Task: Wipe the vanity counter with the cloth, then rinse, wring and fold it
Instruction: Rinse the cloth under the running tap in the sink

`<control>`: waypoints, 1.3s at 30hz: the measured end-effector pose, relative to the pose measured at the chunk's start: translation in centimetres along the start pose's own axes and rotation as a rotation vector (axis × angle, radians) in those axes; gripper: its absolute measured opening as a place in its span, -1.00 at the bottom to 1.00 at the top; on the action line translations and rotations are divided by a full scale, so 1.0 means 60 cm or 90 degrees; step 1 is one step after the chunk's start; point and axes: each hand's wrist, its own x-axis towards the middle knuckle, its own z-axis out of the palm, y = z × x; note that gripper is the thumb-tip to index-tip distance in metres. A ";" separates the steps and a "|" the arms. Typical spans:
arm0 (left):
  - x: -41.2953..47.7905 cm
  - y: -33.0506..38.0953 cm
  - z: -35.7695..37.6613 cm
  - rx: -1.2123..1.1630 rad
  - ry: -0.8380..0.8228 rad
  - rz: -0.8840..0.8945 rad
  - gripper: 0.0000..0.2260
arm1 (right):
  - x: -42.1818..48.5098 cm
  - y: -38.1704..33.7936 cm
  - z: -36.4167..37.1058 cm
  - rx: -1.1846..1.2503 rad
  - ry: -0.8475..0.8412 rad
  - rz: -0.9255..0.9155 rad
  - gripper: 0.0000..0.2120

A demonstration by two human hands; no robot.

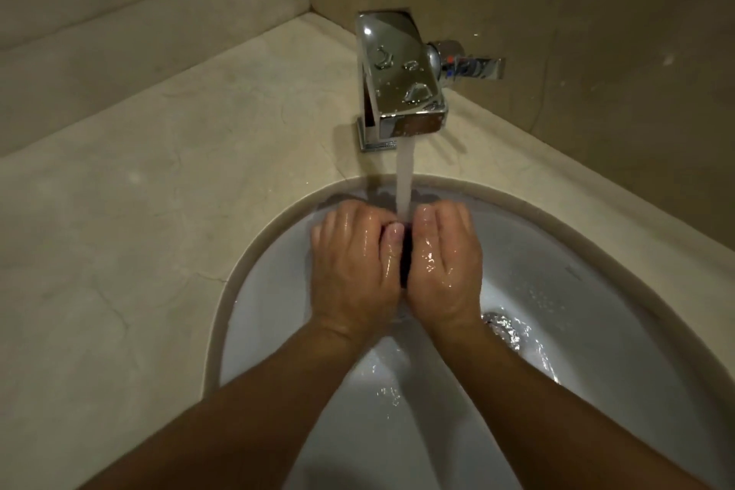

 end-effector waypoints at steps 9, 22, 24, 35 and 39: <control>-0.049 -0.044 0.045 -0.014 -0.113 -0.097 -0.87 | -0.052 0.060 0.013 -0.192 -0.089 0.135 -0.76; -0.042 -0.042 0.080 0.311 -0.087 0.009 -0.76 | -0.016 0.105 0.023 -0.393 -0.079 -0.036 -0.68; -0.034 -0.029 0.081 0.308 -0.107 -0.042 -0.70 | -0.010 0.115 0.023 -0.409 -0.117 0.013 -0.67; -0.015 -0.019 0.025 -0.319 -0.078 -0.458 -0.84 | -0.004 0.088 -0.007 -0.019 -0.039 0.364 -0.51; 0.001 -0.008 0.003 -0.580 -0.128 -0.639 -0.76 | 0.000 0.043 0.002 0.282 0.028 0.602 -0.65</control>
